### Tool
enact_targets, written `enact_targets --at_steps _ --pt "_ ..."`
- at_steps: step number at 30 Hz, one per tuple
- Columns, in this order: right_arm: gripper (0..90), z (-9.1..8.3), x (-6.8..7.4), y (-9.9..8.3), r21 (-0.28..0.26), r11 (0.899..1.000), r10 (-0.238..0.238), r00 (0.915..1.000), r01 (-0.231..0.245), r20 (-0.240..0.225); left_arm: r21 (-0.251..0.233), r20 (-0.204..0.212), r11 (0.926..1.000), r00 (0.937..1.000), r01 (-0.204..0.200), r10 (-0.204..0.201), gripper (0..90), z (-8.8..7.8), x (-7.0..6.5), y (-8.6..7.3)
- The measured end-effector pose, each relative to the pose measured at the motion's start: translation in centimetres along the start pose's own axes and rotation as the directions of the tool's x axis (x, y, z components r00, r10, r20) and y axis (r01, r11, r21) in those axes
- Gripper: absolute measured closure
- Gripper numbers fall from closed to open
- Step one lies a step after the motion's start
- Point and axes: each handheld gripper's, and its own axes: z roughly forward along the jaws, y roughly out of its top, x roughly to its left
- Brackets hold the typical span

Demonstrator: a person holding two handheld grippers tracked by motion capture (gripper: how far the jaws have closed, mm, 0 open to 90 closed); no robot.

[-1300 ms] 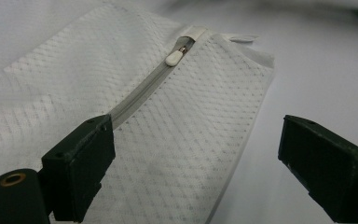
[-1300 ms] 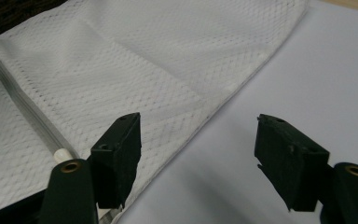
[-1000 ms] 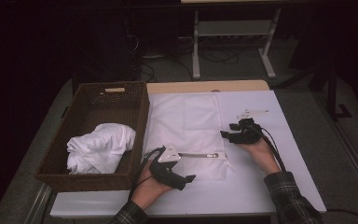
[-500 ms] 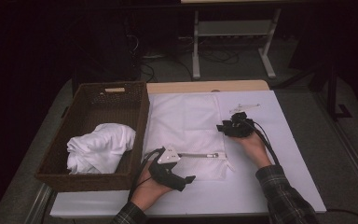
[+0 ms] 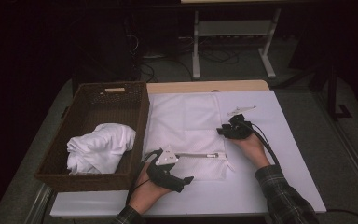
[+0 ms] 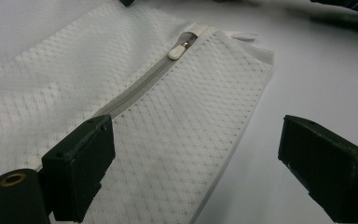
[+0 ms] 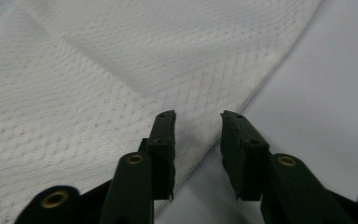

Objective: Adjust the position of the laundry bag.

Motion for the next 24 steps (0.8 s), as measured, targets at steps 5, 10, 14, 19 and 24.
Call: enact_targets --at_steps 5,10,14,19,24 --pt "77.0 0.0 -0.2 -0.1 -0.003 1.0 -0.003 1.0 0.003 0.008 -0.009 -0.013 0.9994 0.9993 0.035 -0.035 10.1 -0.4 0.0 -0.5" --pt "88.2 0.1 -0.7 -0.1 -0.013 1.0 -0.011 0.9992 0.01 -0.039 -0.008 -0.032 0.999 0.9986 0.043 -0.043 10.1 -0.4 -0.1 -0.6" --pt "89.0 0.0 -0.9 0.2 0.002 0.999 -0.037 0.9987 0.037 -0.035 -0.006 -0.045 0.9995 0.9985 0.032 -0.032 10.0 -0.4 -0.5 -0.6" --pt "89.0 -0.8 -1.4 0.4 0.004 0.999 -0.041 0.9991 0.041 -0.008 -0.002 -0.048 0.9997 0.9985 0.025 -0.025 10.0 -0.6 -0.8 -0.7" --pt "88.8 -1.4 -1.9 0.3 -0.005 1.0 -0.024 0.9996 0.024 0.013 0.0 -0.053 0.9999 0.9985 0.015 -0.015 10.1 -0.9 -0.9 -0.9"
